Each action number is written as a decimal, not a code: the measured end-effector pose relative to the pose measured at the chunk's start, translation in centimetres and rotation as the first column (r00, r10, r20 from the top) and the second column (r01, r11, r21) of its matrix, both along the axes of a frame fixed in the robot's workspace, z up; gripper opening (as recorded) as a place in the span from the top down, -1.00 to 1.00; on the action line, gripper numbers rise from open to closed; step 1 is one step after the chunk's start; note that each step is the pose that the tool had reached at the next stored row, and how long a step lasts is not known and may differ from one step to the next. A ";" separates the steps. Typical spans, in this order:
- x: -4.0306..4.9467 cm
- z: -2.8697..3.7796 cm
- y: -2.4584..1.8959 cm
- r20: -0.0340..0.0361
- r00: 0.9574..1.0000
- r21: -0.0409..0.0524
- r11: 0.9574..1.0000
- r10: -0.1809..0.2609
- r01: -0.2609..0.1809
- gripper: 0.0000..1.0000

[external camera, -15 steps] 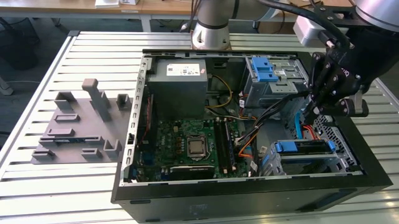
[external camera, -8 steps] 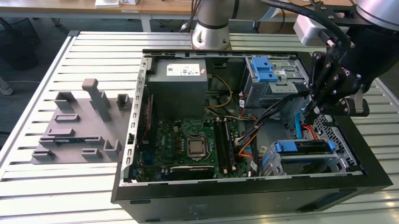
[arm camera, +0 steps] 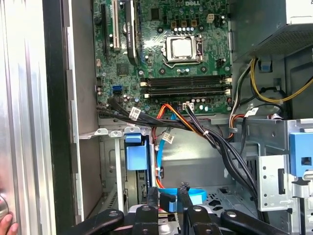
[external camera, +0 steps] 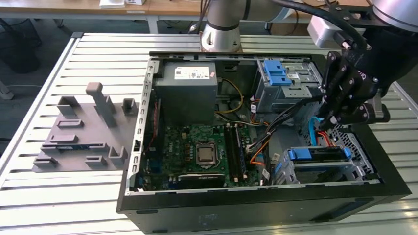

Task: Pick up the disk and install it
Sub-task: 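Insert the second disk wire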

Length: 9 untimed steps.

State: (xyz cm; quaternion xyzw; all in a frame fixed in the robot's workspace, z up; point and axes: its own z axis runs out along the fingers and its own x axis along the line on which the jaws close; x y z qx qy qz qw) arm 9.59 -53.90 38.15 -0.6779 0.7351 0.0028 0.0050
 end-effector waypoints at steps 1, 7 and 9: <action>0.00 -0.07 0.00 0.000 1.000 -0.001 1.000 0.000 0.000 0.40; 0.00 -0.66 0.00 0.000 1.000 -0.012 1.000 0.000 0.000 0.40; 0.00 -0.88 0.01 0.000 1.000 -0.020 1.000 0.000 0.000 0.40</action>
